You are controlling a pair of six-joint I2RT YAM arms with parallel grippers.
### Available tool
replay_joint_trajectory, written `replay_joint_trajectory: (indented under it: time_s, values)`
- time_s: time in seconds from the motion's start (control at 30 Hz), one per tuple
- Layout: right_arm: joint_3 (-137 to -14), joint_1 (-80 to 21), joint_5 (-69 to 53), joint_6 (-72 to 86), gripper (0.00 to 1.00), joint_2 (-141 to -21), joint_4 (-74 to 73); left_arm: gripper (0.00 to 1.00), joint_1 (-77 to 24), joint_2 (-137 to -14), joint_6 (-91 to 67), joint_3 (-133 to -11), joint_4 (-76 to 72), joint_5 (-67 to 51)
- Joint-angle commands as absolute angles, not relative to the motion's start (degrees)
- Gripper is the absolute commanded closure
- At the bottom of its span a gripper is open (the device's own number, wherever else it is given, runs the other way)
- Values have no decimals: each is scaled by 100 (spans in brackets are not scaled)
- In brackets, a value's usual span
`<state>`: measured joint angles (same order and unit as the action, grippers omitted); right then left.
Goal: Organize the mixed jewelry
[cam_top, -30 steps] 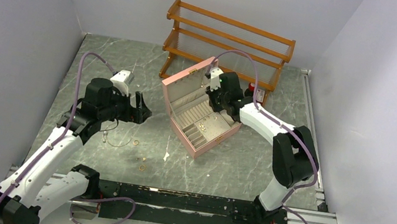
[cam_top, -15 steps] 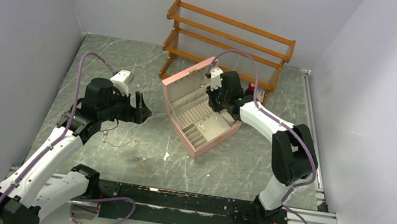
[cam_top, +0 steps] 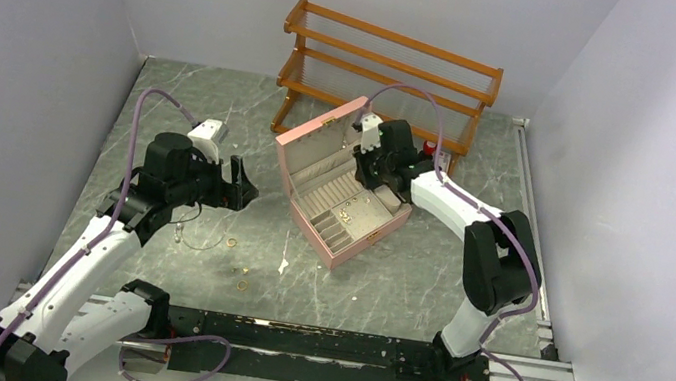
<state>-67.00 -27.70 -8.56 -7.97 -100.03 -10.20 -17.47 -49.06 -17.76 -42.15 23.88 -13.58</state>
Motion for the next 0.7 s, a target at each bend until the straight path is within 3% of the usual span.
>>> replay_joint_trajectory:
  time_s: [0.0, 0.67]
  values:
    - [-6821, -2725, -1024, -676, 100, -10043, -1195, 10, -1781, -4839, -1740, -4192, 2327, -1246]
    - [-6730, -2593, -1385, -488, 100, -9826, -934, 10, -1776, -4869, -1751, -4199, 2321, -1206]
